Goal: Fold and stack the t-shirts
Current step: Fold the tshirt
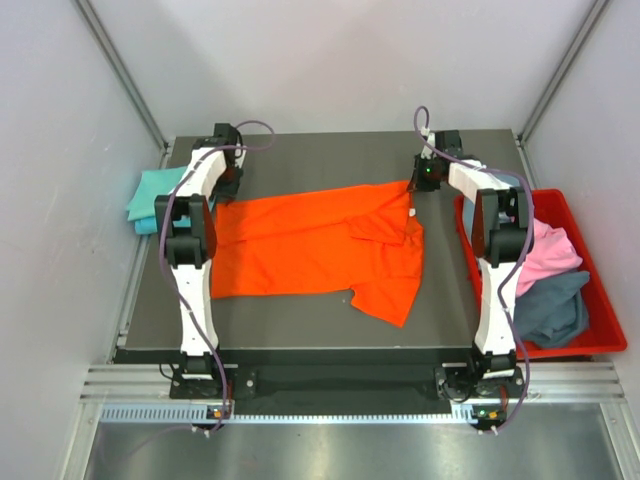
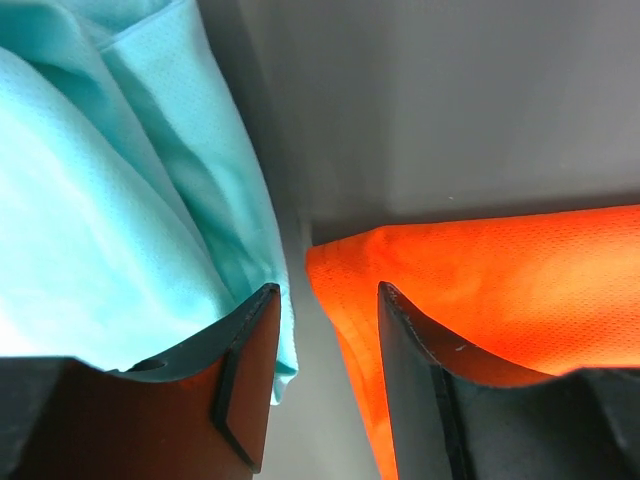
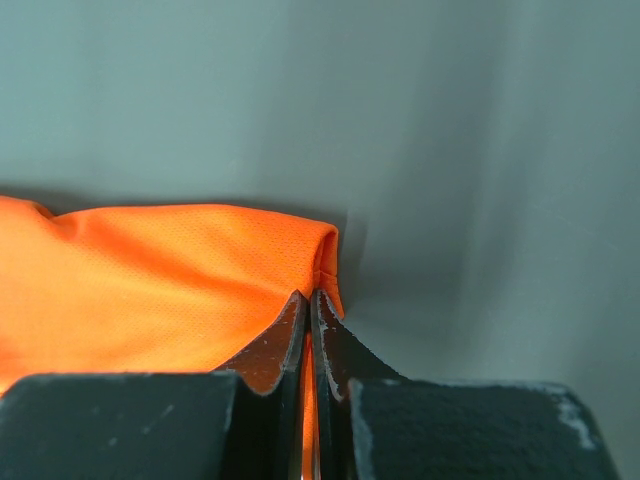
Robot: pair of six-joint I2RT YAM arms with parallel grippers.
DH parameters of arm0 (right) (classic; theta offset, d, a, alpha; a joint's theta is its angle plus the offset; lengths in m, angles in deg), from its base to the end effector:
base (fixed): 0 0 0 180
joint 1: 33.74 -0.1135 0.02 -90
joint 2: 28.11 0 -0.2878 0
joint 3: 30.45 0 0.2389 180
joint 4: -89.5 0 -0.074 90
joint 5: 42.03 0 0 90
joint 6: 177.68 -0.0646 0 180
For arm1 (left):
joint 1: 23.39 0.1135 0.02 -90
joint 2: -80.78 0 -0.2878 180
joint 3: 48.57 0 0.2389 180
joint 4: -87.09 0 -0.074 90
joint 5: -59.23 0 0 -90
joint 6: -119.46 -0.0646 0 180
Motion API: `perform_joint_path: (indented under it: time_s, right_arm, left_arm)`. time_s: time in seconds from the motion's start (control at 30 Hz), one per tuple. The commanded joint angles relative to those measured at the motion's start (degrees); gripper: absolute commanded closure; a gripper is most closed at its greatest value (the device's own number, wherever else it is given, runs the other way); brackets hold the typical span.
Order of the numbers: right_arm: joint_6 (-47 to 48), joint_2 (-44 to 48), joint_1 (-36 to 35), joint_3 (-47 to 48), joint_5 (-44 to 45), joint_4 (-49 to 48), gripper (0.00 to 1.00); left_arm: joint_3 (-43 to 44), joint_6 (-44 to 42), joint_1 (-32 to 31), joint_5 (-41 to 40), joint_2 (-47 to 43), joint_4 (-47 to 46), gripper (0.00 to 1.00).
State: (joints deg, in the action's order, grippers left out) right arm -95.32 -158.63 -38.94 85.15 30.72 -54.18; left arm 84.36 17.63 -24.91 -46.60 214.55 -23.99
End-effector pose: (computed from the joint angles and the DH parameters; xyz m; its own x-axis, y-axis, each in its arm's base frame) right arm 0.5189 0.0665 0.1650 -0.8058 0.0542 -0.5898 -0.1658 0.9354 0.3124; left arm 0.5054 0.0042 0.1901 -0.9321 0.2220 -0.2861 0.1249 0.9387 0.3214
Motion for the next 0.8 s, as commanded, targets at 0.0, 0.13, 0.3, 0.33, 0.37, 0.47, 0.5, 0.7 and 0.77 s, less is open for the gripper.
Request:
perform_joint_path:
  time_s: [0.0,0.13,0.3,0.33,0.37,0.47,0.5,0.7,0.77]
  right_arm:
    - [0.3,0.4,0.6,2.4,4.0,-2.2,1.0]
    - [0.5,0.7,1.1,2.3,4.8,-2.2,1.0]
    - [0.5,1.0,1.8,1.9,5.7,-2.2,1.0]
    - [0.6,1.0,1.9,1.8,5.5,-2.1,1.0]
    - [0.7,1.1,1.9,1.8,5.4,-2.3,1.0]
    - [0.6,1.3,1.9,1.3,5.5,-2.3,1.0]
    - [0.7,1.3,1.9,1.3,5.7,-2.3,1.0]
    - [1.4,2.1,2.1,0.3,6.3,-2.3,1.0]
    - [1.4,2.3,2.1,0.2,6.5,-2.4,1.0]
  left_arm:
    - [1.6,1.1,-0.1,1.2,-0.3,1.4,0.51]
    - [2.5,1.3,-0.3,1.5,0.9,1.5,0.54]
    - [2.3,1.4,-0.5,2.0,1.0,1.8,0.55]
    - [2.2,1.4,-0.5,2.2,1.0,1.6,0.55]
    - [2.2,1.4,-0.5,2.3,1.3,1.7,0.55]
    - [3.1,1.7,-0.6,2.8,2.7,1.6,0.56]
    - [3.3,1.8,-0.7,3.0,3.2,1.6,0.58]
    - [5.4,1.8,-1.7,3.6,5.4,1.4,0.76]
    - [6.1,1.8,-1.7,3.4,6.1,1.3,0.89]
